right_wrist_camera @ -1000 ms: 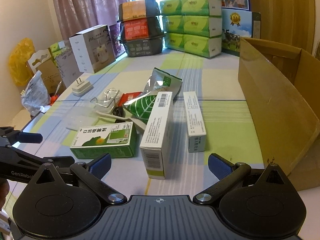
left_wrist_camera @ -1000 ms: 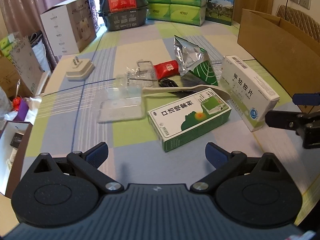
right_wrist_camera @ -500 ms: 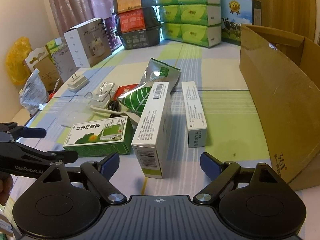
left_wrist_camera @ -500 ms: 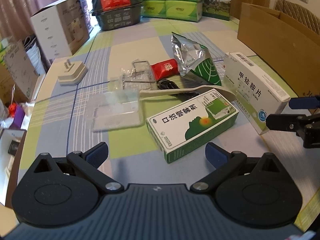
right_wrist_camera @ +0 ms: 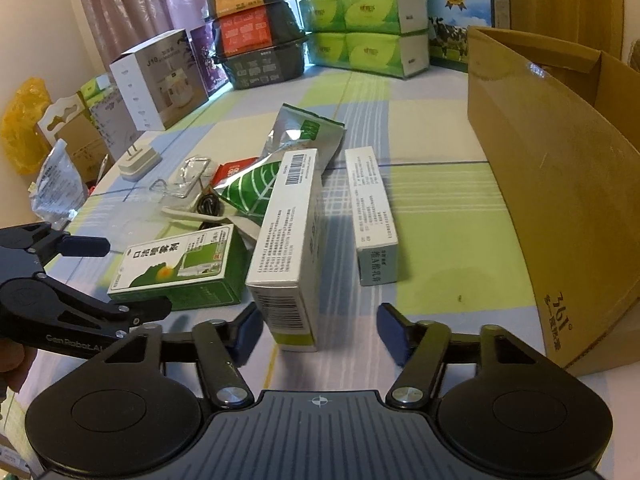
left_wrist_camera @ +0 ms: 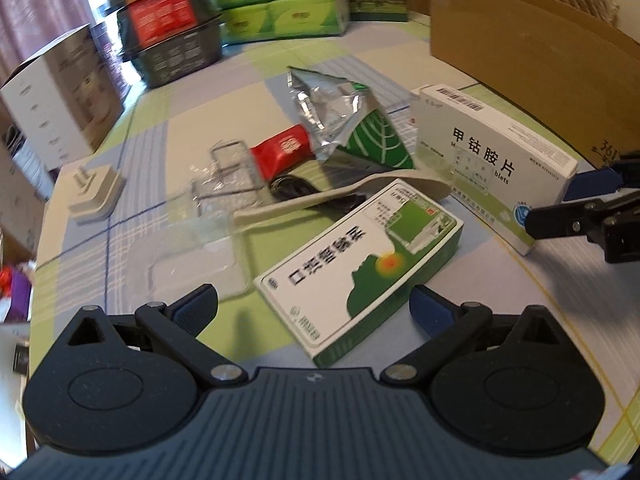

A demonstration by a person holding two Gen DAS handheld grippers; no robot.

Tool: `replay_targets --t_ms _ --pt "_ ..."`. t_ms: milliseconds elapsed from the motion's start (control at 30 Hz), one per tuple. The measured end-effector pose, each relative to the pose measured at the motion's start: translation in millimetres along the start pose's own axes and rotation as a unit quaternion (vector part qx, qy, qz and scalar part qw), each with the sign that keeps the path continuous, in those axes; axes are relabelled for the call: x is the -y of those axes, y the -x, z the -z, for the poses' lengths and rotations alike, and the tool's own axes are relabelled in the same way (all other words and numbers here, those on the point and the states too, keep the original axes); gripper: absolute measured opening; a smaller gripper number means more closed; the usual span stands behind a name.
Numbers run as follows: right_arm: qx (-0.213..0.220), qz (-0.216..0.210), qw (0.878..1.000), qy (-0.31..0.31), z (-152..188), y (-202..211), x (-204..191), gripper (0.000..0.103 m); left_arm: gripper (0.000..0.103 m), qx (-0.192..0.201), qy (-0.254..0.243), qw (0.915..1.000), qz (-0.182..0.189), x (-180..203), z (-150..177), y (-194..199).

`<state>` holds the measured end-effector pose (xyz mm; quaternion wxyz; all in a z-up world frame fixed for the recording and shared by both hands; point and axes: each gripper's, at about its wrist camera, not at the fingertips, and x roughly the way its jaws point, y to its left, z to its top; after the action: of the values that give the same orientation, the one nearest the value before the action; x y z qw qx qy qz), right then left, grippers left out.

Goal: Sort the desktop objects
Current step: 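Grasp the green-and-white medicine box with the left tool while the right grasps the white medicine box, then carry both held boxes up and over to the open cardboard box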

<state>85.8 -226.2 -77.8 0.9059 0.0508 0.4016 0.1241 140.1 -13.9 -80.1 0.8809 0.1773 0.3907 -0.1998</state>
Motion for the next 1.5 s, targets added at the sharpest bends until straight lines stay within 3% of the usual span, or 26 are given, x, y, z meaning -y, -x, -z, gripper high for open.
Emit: replay_targets --t_ms 133,400,533,667,767,900,1233,1367,1500 --pt "0.000 -0.002 1.000 -0.004 -1 0 1 0.041 0.098 0.018 -0.022 0.9994 0.018 1 -5 -6" --pt "0.002 0.000 1.000 0.002 0 0 -1 0.027 0.087 0.012 -0.042 0.9978 0.050 2 -5 -15" --pt "0.002 0.003 1.000 -0.002 -1 -1 -2 0.024 0.075 -0.005 -0.027 0.9985 0.048 3 -5 -6" --pt "0.002 -0.001 1.000 0.001 -1 0 -4 0.023 0.056 -0.022 0.028 0.9976 0.060 5 3 12" --pt "0.008 -0.004 1.000 0.001 -1 2 -4 0.023 0.056 -0.016 0.038 0.9960 0.079 13 7 23" --pt "0.016 0.000 1.000 0.007 -2 3 -6 0.024 0.058 -0.010 0.028 0.9977 0.060 18 6 18" --pt "0.028 0.012 0.999 0.038 -11 -9 -15 0.029 0.061 0.000 0.054 0.9970 0.055 16 -4 1" --pt "0.017 0.019 0.999 0.038 -10 -12 -16 0.022 0.055 -0.011 0.057 0.9969 0.054 18 -3 -3" --pt "0.008 0.032 0.999 0.029 -4 1 -7 0.022 0.051 -0.030 0.065 0.9963 0.049 22 0 5"
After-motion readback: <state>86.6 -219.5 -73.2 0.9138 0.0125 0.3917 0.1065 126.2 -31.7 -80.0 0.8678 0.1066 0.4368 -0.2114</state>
